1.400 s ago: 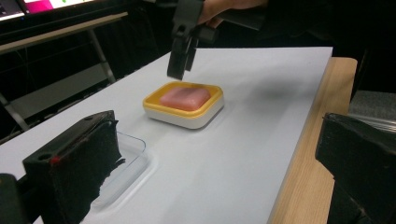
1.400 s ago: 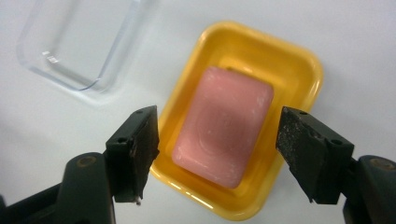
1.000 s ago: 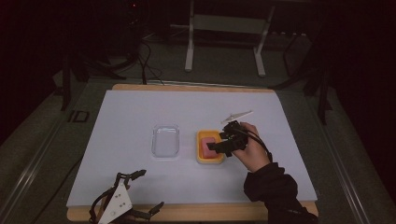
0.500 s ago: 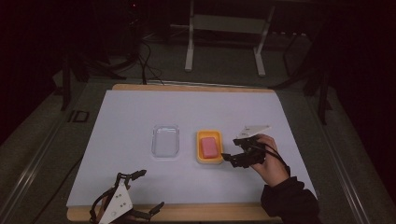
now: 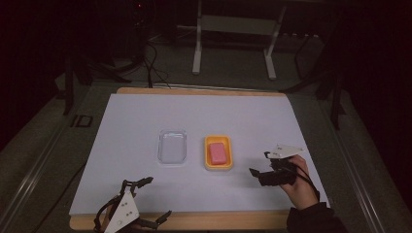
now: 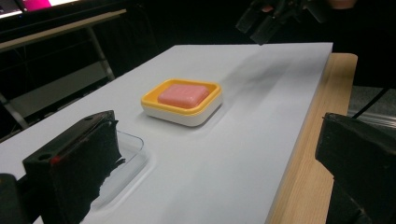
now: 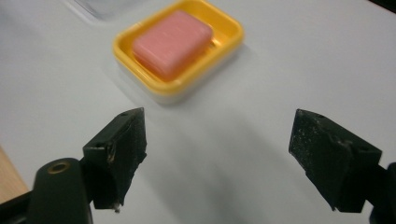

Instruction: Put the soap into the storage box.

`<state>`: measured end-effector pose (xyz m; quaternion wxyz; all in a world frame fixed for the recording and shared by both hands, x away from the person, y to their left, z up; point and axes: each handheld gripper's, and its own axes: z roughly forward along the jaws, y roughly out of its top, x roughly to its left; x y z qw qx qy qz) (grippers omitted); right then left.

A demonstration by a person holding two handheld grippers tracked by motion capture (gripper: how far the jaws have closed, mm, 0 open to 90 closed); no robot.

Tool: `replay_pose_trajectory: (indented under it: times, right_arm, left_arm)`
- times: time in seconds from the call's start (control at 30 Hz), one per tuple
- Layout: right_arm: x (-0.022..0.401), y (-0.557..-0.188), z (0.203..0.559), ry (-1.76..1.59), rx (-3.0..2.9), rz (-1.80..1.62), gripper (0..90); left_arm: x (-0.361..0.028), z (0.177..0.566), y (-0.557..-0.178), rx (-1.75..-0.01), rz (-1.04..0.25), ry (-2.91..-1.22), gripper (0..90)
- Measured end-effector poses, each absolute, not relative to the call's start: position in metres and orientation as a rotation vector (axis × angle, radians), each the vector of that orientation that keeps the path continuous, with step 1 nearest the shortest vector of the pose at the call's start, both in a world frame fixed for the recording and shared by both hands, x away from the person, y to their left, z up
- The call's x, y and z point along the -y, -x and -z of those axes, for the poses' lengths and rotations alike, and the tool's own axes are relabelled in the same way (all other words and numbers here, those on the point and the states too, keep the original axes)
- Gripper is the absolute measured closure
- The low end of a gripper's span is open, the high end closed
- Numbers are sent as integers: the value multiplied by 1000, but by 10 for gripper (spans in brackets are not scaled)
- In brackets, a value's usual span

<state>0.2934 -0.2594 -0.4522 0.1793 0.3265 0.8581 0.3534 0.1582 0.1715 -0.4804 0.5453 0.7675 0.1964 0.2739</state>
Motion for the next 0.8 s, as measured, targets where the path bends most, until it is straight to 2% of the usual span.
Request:
replay_pose_trajectory:
  times: [0.8]
  right_arm:
    - [296, -254, 485, -1106, -2393, -1006, 158]
  left_arm:
    - [-171, 480, -157, -458, -651, -1824, 5]
